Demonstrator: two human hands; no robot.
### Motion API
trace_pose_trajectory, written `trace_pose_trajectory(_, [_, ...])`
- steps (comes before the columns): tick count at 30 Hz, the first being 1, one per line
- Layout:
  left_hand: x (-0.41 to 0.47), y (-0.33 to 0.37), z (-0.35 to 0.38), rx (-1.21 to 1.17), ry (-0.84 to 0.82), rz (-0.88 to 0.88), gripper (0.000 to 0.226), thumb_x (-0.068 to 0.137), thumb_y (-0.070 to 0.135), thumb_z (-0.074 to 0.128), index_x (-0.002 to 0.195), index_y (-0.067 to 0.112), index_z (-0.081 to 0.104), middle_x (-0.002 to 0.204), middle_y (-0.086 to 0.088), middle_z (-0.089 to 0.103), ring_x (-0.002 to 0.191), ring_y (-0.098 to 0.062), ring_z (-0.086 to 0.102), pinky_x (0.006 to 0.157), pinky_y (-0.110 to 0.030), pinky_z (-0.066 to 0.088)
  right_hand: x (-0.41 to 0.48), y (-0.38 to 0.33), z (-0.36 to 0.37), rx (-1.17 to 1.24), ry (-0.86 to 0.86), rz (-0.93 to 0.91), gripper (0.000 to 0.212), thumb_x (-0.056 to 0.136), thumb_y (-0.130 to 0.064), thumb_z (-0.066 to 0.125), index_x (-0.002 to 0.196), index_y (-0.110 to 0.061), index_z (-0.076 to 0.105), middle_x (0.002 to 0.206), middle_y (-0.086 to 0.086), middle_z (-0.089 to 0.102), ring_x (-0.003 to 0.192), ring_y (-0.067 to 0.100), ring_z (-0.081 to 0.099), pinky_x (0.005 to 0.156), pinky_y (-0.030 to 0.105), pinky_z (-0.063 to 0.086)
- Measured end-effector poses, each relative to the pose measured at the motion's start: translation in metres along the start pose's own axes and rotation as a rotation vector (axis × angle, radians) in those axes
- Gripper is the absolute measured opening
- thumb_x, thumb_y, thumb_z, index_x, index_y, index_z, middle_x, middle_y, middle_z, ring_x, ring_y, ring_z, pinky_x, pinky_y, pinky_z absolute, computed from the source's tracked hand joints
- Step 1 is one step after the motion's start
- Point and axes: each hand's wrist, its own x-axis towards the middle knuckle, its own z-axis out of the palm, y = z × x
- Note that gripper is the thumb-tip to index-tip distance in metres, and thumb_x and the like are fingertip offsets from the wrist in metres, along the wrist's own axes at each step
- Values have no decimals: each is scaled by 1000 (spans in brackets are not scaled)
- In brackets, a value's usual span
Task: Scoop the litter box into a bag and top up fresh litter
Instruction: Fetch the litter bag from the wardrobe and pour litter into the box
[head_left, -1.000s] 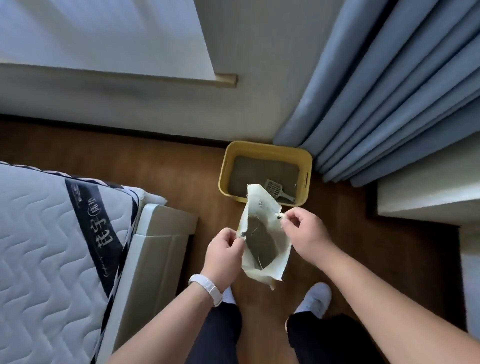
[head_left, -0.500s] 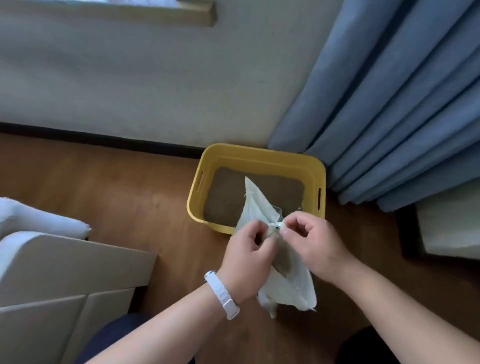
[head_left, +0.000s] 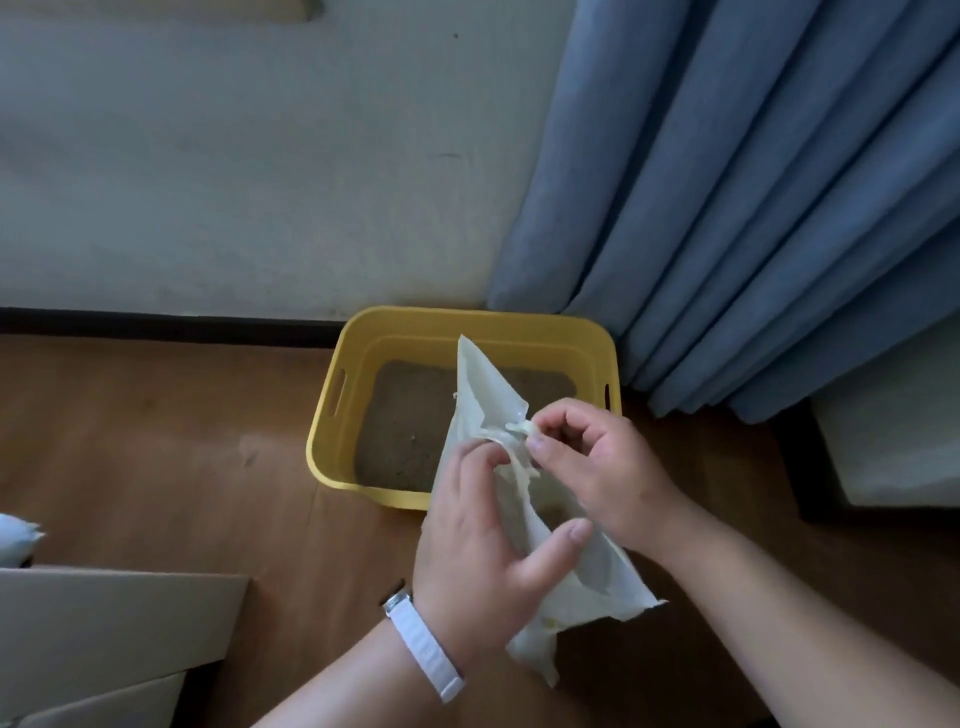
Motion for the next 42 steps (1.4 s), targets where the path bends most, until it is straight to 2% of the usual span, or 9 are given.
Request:
trace_pose_trajectory(7, [8, -10, 12, 136, 66, 81, 105, 70, 88, 43, 124, -1, 41, 126, -10, 45, 122, -21, 44, 100, -32, 45, -2, -8, -4, -17, -122, 41, 15, 94, -27, 60, 95, -14, 67, 78, -7, 60, 71, 5, 53, 64, 29, 46])
trace_pose_trajectory(9, [10, -15, 8, 184, 43, 115, 109, 69, 87, 48, 127, -5, 40, 128, -17, 46, 122, -27, 46, 100, -39, 47, -3, -10, -9, -60, -198, 84, 28, 89, -41, 60, 105, -18, 66, 90, -13, 64, 84, 1, 58, 77, 25, 48])
trace_pose_trajectory(13, [17, -21, 5, 259, 68, 217, 72, 77, 58, 63, 122, 5, 42, 115, -15, 55, 104, -25, 56, 88, -34, 52, -2, -15, -11, -153, -413, 82, 39, 89, -33, 63, 127, -24, 61, 118, -15, 60, 117, 5, 55, 102, 36, 47])
trace_pose_trajectory(15, [22, -22, 5, 280, 95, 285, 43, 86, 44, 57, 109, 9, 48, 99, -10, 61, 88, -25, 59, 76, -35, 51, -2, -17, -8, -149, -458, 56, 34, 90, -17, 64, 123, -23, 65, 116, -9, 59, 114, 9, 57, 98, 38, 49])
trace_pose_trajectory(20, [32, -33, 3, 352, 90, 329, 22, 88, 34, 62, 91, 15, 53, 80, -2, 58, 73, -24, 56, 63, -35, 48, 2, -11, -10, -283, -398, -40, 43, 85, -2, 61, 121, -26, 68, 112, -10, 62, 113, 7, 57, 99, 32, 47])
trace_pose_trajectory(24, [39, -39, -2, 402, 145, 307, 22, 86, 23, 67, 74, 10, 54, 69, -2, 52, 64, -23, 49, 55, -33, 43, 2, -1, -9, -366, -166, -71, 40, 87, -10, 65, 121, -30, 64, 113, -19, 55, 112, 3, 54, 93, 21, 46])
trace_pose_trajectory(28, [46, -39, -8, 410, 198, 286, 28, 89, 21, 65, 69, 6, 52, 65, -4, 48, 60, -23, 45, 55, -31, 39, 2, 4, -7, -568, 63, 27, 43, 87, -38, 65, 127, -37, 47, 109, -22, 48, 99, 3, 51, 83, 31, 50])
trace_pose_trajectory(32, [47, -44, -12, 416, 212, 263, 23, 88, 17, 65, 71, 4, 53, 66, -6, 47, 60, -23, 45, 57, -27, 36, 3, 13, 0, -528, 33, 215, 69, 79, -58, 66, 133, -44, 25, 114, -14, 54, 99, 10, 58, 82, 34, 53])
trace_pose_trajectory(42, [42, -46, -15, 338, 202, 203, 27, 87, 12, 61, 111, 12, 49, 87, -8, 60, 76, -16, 54, 65, -24, 45, 4, 31, 7, -589, -308, 498, 40, 86, -64, 54, 106, -31, 65, 99, -10, 68, 85, 11, 67, 79, 36, 57])
